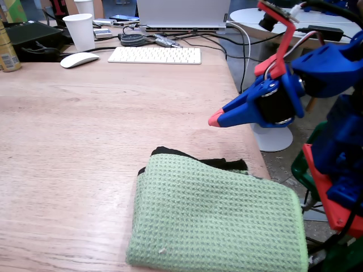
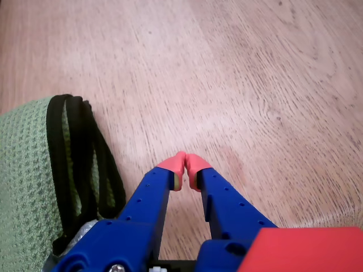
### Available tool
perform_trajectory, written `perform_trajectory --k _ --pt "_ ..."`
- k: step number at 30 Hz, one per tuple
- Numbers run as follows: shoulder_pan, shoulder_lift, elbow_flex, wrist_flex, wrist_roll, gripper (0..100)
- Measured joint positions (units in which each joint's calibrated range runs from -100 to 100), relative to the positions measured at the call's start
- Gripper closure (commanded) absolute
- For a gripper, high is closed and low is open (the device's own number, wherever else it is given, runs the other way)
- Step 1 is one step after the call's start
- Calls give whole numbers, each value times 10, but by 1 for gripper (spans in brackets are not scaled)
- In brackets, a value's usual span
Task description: Clean the table
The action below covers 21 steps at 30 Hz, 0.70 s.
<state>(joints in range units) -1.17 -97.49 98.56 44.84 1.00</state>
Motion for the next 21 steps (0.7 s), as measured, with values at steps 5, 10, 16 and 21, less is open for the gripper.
perform_trajectory --k 5,10,16,21 --pt "0 0 0 0 0 100" --pt "-14 0 0 0 0 100" --pt "-20 40 -13 0 -2 100" --pt "-17 198 -209 2 -4 100"
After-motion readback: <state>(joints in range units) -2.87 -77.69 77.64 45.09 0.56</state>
